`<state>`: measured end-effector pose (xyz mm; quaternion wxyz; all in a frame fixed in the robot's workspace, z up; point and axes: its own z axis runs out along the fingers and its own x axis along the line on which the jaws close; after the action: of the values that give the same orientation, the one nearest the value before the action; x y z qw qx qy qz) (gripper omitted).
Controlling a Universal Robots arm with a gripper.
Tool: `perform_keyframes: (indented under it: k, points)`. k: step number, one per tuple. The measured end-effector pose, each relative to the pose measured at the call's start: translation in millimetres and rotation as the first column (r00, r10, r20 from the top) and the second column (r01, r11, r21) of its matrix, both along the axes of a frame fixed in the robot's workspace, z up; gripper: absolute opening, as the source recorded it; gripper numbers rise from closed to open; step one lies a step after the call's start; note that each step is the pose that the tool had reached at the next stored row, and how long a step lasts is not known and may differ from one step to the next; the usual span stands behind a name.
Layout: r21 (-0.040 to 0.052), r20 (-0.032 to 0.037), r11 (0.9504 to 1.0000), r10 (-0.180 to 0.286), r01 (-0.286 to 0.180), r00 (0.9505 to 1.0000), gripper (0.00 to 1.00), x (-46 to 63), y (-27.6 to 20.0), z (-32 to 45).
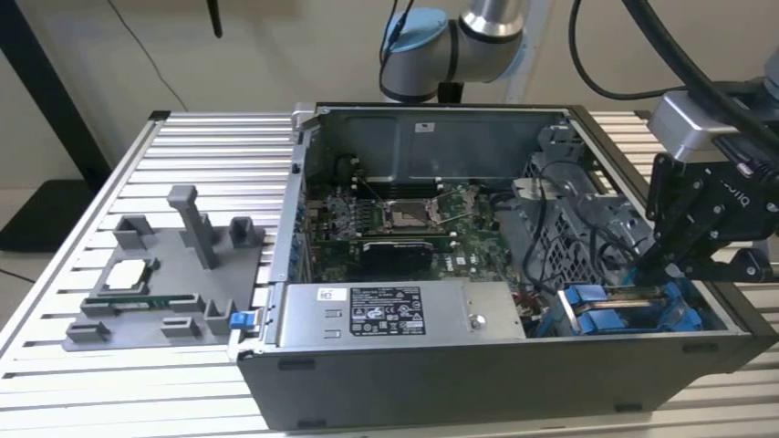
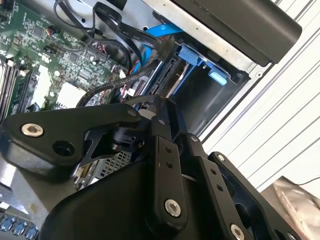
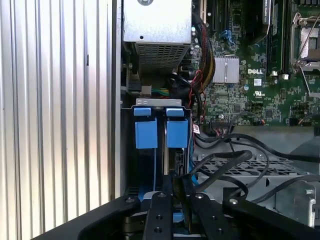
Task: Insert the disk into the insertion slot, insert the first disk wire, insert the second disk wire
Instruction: 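Insert the first disk wire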
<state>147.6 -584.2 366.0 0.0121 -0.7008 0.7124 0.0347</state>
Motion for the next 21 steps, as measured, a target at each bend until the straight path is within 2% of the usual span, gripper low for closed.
perform_keyframes:
  k: [8,17,21]
  points:
    - [0.0003,0.0027,1.0000,0.000,0.000,1.0000,0.00,0.7,0.1,-1.3]
    - [0.0007,0.0029,1.0000,-0.002,0.002,1.0000,0.00,11.8,0.2,-11.8]
    - [0.0007,0.0038,1.0000,-0.003,0.003,1.0000,0.00,12.2,4.4,-13.6]
